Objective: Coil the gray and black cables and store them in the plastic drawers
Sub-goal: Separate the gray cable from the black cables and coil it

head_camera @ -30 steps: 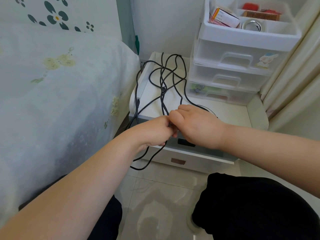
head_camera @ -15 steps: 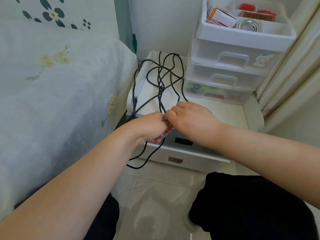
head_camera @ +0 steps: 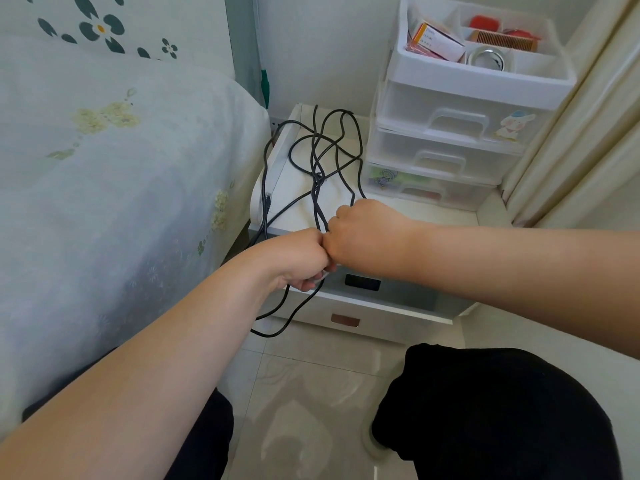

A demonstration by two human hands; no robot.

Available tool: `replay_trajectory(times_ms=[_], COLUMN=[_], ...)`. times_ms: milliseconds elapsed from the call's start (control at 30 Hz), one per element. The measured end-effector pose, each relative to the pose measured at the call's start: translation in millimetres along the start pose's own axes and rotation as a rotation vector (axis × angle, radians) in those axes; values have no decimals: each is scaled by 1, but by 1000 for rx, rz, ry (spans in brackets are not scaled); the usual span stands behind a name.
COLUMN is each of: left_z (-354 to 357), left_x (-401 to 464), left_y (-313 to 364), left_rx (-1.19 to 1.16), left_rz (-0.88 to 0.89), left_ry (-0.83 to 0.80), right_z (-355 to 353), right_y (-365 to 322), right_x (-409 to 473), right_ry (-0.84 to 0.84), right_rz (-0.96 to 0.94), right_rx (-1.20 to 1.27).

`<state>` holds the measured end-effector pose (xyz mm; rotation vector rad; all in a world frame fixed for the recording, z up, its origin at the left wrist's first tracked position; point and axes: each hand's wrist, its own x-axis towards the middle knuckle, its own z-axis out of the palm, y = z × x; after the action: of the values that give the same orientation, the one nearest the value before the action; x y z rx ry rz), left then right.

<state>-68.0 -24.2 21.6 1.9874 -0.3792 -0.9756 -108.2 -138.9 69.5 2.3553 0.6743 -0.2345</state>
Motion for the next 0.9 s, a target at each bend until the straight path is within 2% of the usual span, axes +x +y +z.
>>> replay_trajectory(times_ms=[133,233,400,567,900], left_z=[-4,-5,-5,-11,-18], left_x=[-2,-5,-7,-9,-13], left_y=[-1,-1,-1,0,2], left_rx=[39,89,107,-16,-204], left_rz=[20,41,43,36,65], left_ry=[-20,-17,-37,-68,-249], right_z=[15,25,29,28,45], right_y=[12,15,9,8,25], right_x=[1,2,2,-2,-9], right_ry=[326,436,528,661,709], right_rz=[-157,-199,-186,-187,-277], right_rx=[-87,-56,-20,64,51])
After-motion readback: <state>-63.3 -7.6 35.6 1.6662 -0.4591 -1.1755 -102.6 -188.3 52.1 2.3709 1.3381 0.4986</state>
